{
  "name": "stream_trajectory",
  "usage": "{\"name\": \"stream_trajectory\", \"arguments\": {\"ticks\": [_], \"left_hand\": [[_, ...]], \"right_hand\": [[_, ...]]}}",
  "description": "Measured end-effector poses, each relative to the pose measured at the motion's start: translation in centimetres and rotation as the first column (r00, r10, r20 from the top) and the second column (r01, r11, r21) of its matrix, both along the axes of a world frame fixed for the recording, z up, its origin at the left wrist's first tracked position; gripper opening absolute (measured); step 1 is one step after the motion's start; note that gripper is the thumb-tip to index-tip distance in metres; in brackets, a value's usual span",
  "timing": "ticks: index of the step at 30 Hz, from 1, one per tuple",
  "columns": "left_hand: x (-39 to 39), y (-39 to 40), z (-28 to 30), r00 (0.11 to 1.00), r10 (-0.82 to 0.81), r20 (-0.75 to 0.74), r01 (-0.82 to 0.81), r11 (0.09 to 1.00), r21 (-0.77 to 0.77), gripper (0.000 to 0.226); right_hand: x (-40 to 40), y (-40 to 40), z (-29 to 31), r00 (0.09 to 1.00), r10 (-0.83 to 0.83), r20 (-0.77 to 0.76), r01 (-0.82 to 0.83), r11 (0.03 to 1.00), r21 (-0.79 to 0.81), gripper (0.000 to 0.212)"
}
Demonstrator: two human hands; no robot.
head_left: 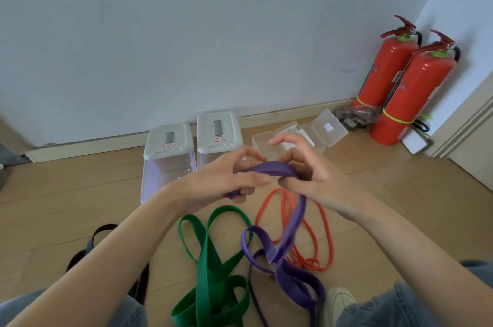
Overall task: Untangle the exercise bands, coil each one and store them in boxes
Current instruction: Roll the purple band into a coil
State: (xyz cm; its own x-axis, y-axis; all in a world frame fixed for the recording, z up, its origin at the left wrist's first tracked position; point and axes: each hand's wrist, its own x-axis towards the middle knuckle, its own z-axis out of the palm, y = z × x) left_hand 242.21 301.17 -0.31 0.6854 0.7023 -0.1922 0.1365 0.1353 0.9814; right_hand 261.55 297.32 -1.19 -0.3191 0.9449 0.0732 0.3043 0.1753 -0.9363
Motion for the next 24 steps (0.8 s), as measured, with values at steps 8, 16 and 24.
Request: {"name": "stream_trajectory", "arguments": {"ticks": [8,16,24], "left_hand": [[0.6,0.0,-1.2,0.990,0.137,0.021,-0.134,0.985,-0.105,0.016],[-0.2,0.3,-1.4,0.994,0.076,-0.075,-0.079,0.996,-0.034,0.033],[-0.1,0.6,-1.3,0.970,0.214,0.117,-0.180,0.951,-0.252,0.045]], "right_hand": [[-0.3,0.2,0.0,0.955,-0.219,0.199,0.177,0.962,0.208,0.017],[-0.4,0.0,-0.5,0.859,-0.337,0.386,0.126,0.869,0.479,0.019],[-1.0,0.2,-0.5,0.833,-0.341,0.436,0.035,0.819,0.573,0.019]]}}
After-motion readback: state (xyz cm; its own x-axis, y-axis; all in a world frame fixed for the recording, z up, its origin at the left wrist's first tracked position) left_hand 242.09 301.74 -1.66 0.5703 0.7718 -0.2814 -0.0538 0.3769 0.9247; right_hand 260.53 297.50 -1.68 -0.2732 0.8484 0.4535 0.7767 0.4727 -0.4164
